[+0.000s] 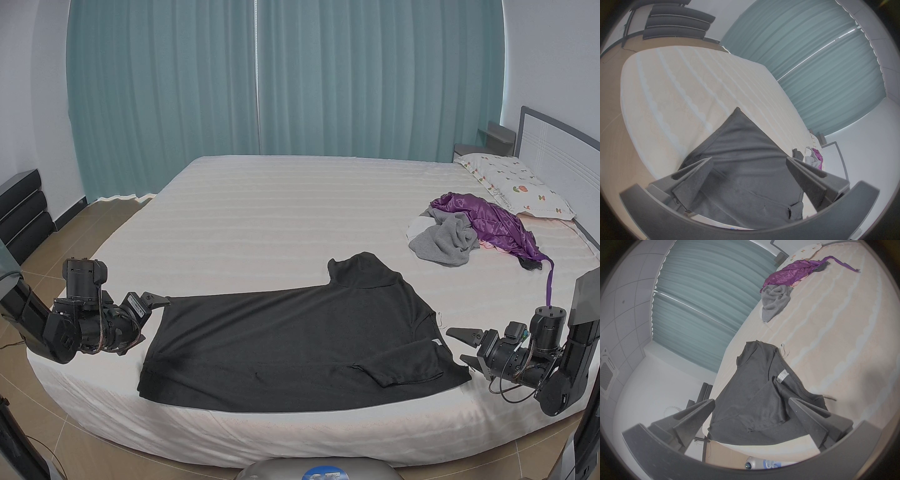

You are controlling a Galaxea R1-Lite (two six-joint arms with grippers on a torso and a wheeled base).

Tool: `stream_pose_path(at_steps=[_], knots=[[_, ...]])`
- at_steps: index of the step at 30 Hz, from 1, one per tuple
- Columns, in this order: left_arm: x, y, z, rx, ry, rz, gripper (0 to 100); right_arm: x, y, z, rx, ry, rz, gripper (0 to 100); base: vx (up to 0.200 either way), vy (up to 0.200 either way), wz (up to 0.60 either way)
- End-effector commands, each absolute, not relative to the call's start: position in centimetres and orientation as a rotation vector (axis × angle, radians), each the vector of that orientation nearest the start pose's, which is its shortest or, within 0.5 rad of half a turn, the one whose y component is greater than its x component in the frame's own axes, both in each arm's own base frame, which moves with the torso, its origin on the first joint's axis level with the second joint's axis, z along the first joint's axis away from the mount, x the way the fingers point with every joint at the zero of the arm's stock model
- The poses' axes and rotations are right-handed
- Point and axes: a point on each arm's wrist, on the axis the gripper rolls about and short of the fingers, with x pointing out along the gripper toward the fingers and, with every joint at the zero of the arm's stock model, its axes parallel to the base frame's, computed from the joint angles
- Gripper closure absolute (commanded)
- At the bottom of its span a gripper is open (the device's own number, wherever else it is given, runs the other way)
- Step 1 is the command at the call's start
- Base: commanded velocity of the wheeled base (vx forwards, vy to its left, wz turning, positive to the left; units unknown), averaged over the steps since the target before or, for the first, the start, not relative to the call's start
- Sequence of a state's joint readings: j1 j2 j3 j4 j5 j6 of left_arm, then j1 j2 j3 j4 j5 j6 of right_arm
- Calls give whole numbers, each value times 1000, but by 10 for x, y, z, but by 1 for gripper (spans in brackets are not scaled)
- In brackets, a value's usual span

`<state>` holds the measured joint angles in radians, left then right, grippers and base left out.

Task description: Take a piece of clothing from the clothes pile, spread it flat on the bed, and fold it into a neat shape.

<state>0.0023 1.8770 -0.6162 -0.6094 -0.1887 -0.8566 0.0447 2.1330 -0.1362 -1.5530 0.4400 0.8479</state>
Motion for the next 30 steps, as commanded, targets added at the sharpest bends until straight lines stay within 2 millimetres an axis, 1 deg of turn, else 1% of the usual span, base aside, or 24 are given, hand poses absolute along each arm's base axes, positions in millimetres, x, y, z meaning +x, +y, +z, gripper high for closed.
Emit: stream_pose_path(at_steps=[1, 3, 8, 15, 19, 20, 21, 24, 27, 30], knots=[[295, -5, 82, -890, 693, 99, 0, 243, 21, 20, 907, 624, 263, 0, 200, 0, 0], [296, -5, 82, -890, 689, 97, 0, 242, 21, 19, 908, 628, 261, 0, 200, 0, 0], [306, -3, 78, -893, 688, 105, 0, 242, 21, 16, 911, 644, 257, 0, 0, 0, 0], [339, 1, 72, -887, 665, 106, 0, 244, 22, 12, 941, 663, 246, 0, 0, 0, 0], [365, 2, 63, -884, 653, 98, 0, 245, 22, 13, 959, 659, 238, 0, 0, 0, 0], [365, 2, 63, -884, 653, 98, 0, 245, 22, 13, 959, 659, 238, 0, 0, 0, 0], [380, 2, 57, -869, 643, 88, 0, 244, 22, 12, 963, 664, 236, 0, 0, 0, 0], [398, 2, 44, -821, 645, 70, 0, 244, 23, 11, 967, 671, 237, 0, 0, 0, 0], [408, 4, 35, -791, 644, 63, 0, 244, 22, 8, 970, 679, 230, 0, 0, 0, 0], [418, 15, 34, -797, 617, 77, 0, 245, 22, 6, 973, 688, 224, 0, 0, 0, 0]])
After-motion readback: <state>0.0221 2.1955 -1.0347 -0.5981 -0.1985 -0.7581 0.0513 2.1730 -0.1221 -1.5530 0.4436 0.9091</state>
